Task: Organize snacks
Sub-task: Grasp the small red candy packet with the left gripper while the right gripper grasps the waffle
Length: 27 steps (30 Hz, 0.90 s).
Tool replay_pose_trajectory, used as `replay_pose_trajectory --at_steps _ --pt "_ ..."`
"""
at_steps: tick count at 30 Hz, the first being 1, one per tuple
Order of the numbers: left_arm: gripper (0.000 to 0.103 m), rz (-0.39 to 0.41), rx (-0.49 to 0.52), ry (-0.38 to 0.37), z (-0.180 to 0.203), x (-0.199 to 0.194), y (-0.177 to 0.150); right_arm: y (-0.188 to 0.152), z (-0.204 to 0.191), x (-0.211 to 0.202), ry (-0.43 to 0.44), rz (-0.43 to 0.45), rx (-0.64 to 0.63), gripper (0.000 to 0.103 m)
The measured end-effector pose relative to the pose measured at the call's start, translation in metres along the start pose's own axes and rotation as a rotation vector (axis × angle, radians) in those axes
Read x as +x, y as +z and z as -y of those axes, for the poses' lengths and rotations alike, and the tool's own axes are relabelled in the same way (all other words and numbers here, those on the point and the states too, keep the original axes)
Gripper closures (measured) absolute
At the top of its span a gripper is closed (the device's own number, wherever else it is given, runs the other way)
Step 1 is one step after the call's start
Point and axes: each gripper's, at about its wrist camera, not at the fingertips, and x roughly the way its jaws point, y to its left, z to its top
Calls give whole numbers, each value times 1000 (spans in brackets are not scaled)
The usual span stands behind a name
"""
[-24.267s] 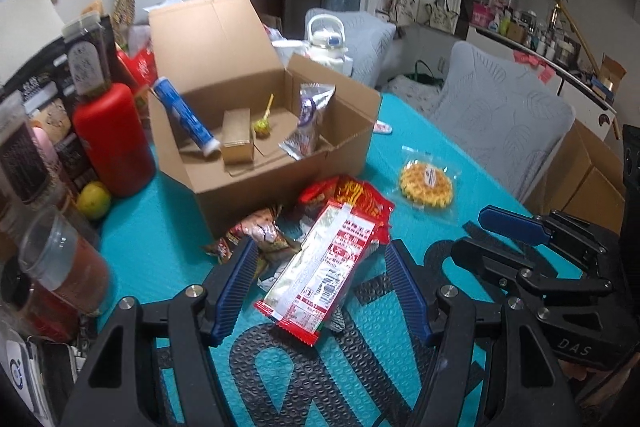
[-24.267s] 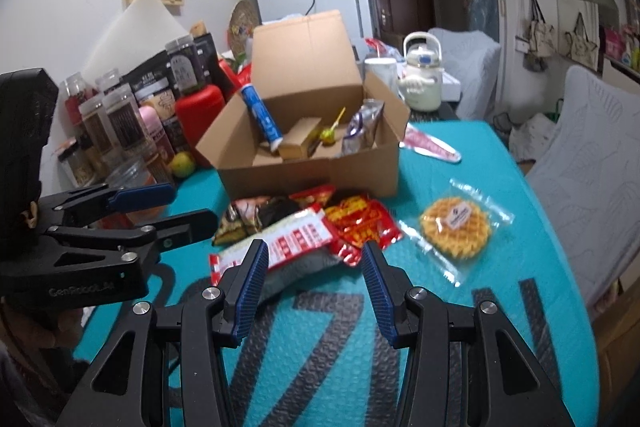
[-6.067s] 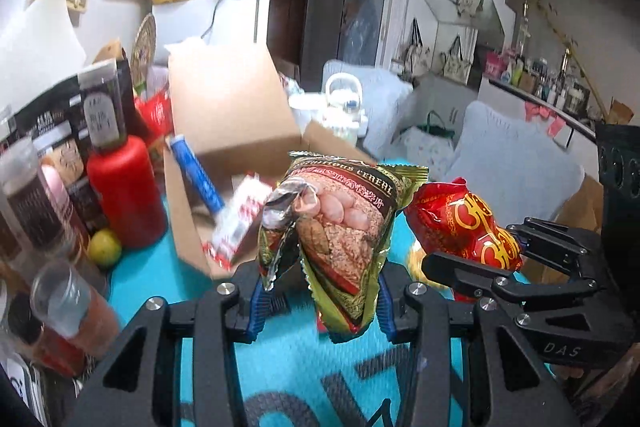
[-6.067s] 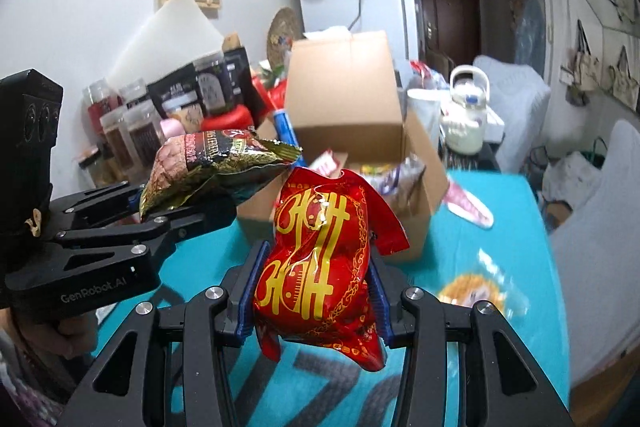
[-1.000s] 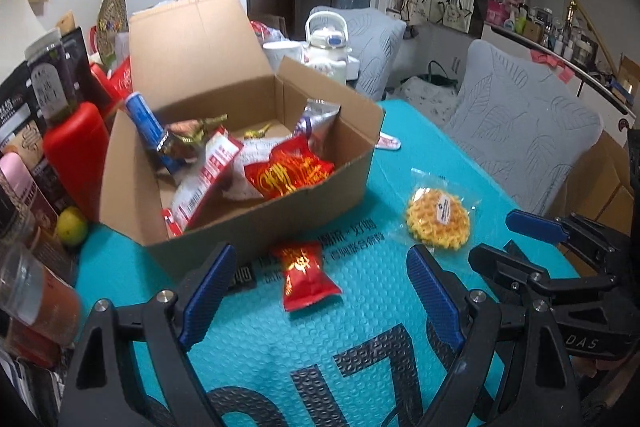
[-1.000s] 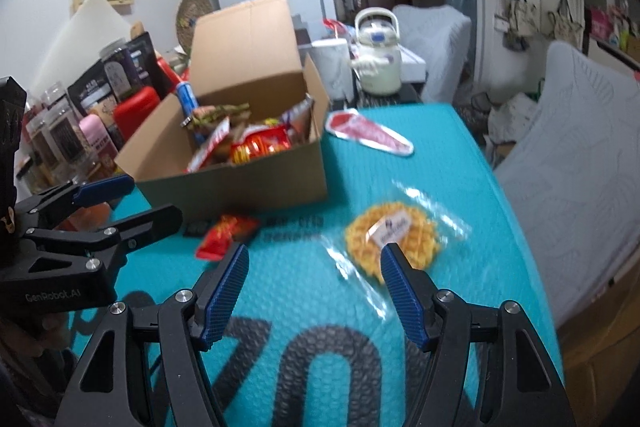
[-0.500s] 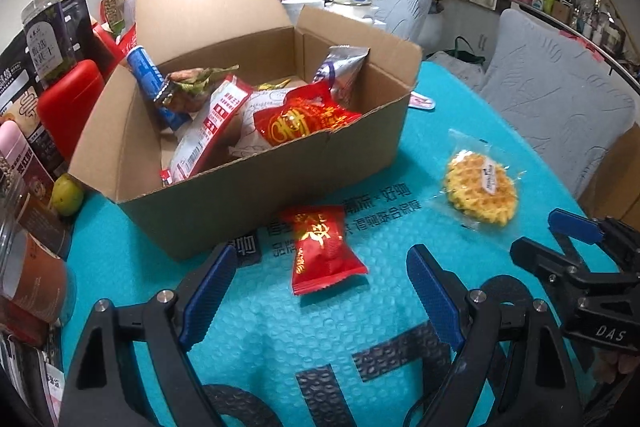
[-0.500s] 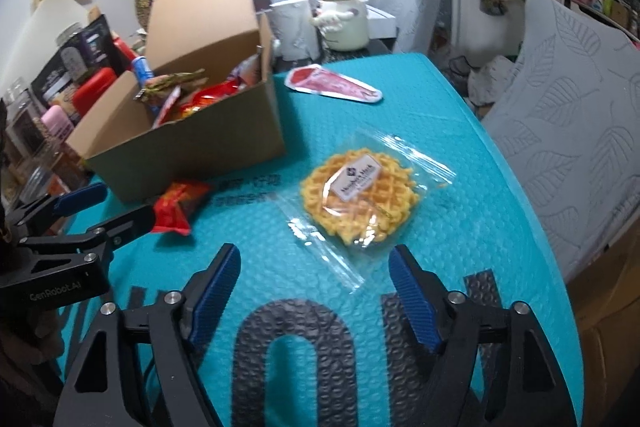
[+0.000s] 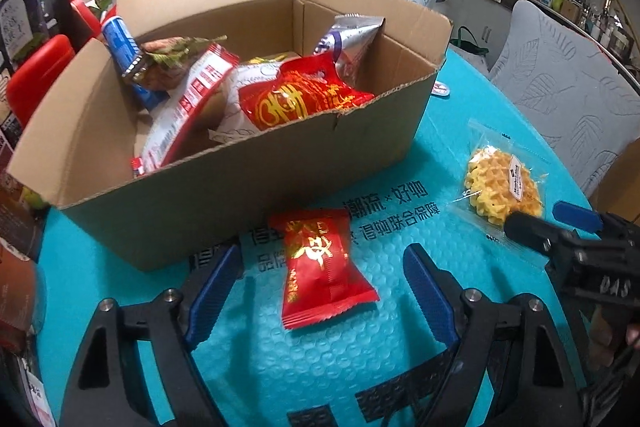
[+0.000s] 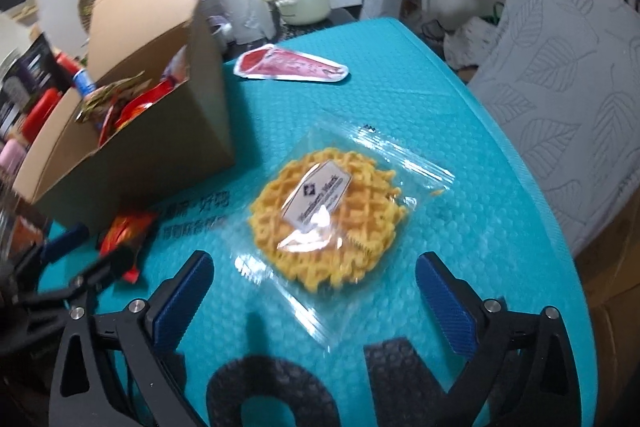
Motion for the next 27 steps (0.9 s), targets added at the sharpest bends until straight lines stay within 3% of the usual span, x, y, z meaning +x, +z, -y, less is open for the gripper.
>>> replay_pose_trajectory --at_steps 7,11,13,17,19,23,27 --pt "40 -30 -2 -9 -3 14 0 25 -7 24 -33 -31 -28 0" --pt "41 -35 -10 -23 -7 18 -1 33 -17 37 -42 -62 -66 0" --pt "41 -30 -12 -27 -9 18 -1 31 -23 44 -54 -78 -89 0" --pt "55 -30 -28 -39 -15 21 1 19 -40 52 -127 -78 -196 0" --pt "62 -37 -35 -50 -18 23 1 13 -40 49 -107 -60 -198 0" --pt "62 -30 -35 -55 -19 21 -2 5 -40 39 -100 -31 -222 16" --pt "62 -37 -16 -51 -14 13 -11 -6 -41 29 -89 -25 -244 19"
